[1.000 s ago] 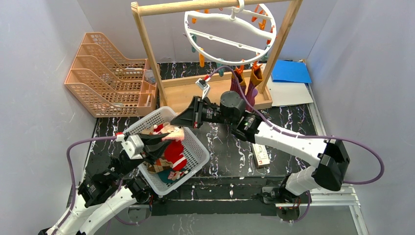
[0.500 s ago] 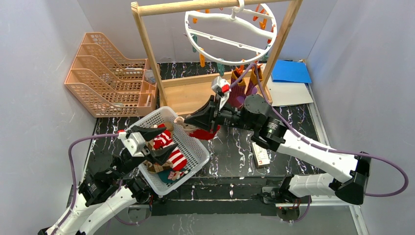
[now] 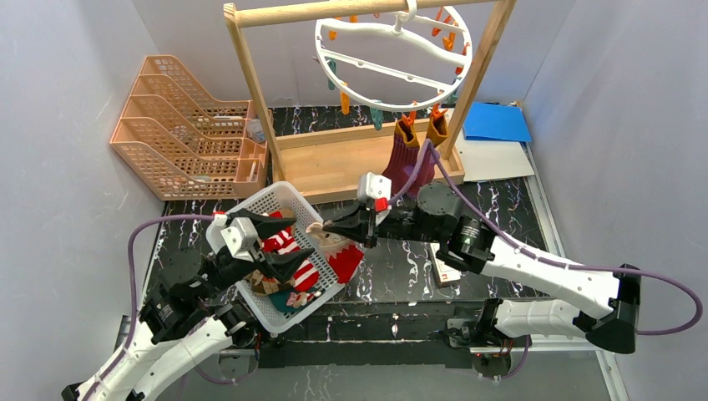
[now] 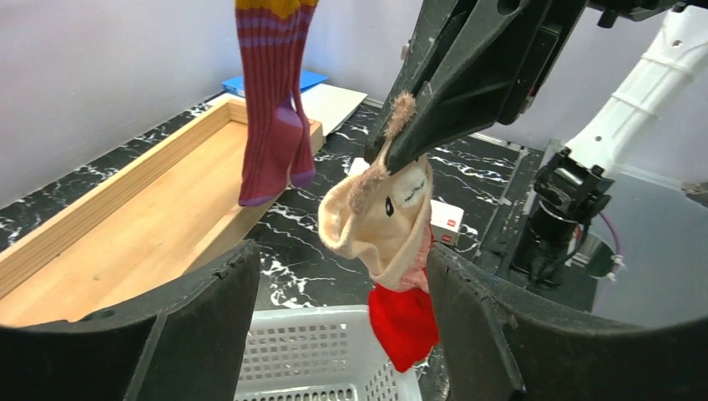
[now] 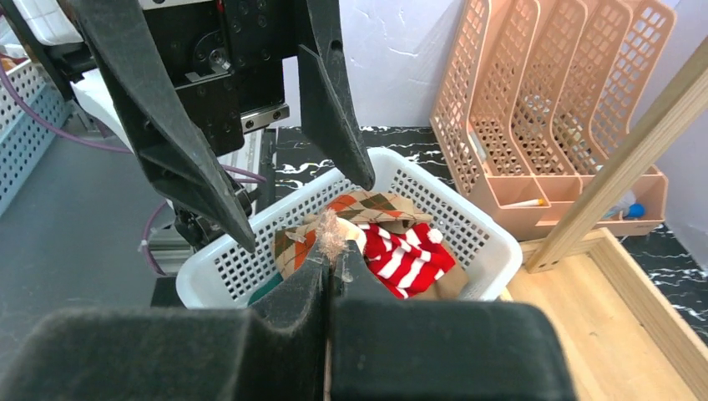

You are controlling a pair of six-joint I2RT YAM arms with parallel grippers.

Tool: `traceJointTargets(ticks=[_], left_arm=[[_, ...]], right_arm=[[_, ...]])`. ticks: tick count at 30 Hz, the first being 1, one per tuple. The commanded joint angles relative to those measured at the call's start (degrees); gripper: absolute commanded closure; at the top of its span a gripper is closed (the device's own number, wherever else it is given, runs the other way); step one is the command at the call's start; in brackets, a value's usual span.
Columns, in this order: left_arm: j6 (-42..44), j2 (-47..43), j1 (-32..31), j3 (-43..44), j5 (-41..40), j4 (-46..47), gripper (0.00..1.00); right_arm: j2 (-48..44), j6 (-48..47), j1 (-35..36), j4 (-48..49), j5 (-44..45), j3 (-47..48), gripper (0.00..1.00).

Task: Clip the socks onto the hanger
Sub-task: Pick up the sock from the bin.

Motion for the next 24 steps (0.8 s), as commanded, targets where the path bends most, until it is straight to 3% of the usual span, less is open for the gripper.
traceJointTargets(ticks=[1,13,24], left_arm=[[-2.7,1.1,-0.2,2.1,5.0,2.1,0.3],[-6.8,3.5,-0.2,0.7,11.3,9.4,0.33],[-7.3,4.4,-0.2,0.7,11.3,9.7,0.37]], right_arm=[[-4.7,-5.2,0.2,2.8,1.2,-1.8,0.99],[-7.6,-3.3,0.3,6.2,-0.3,-5.6,0.99],[-7.1,3.2,0.2,16.3,-3.6,-6.6,0.99]])
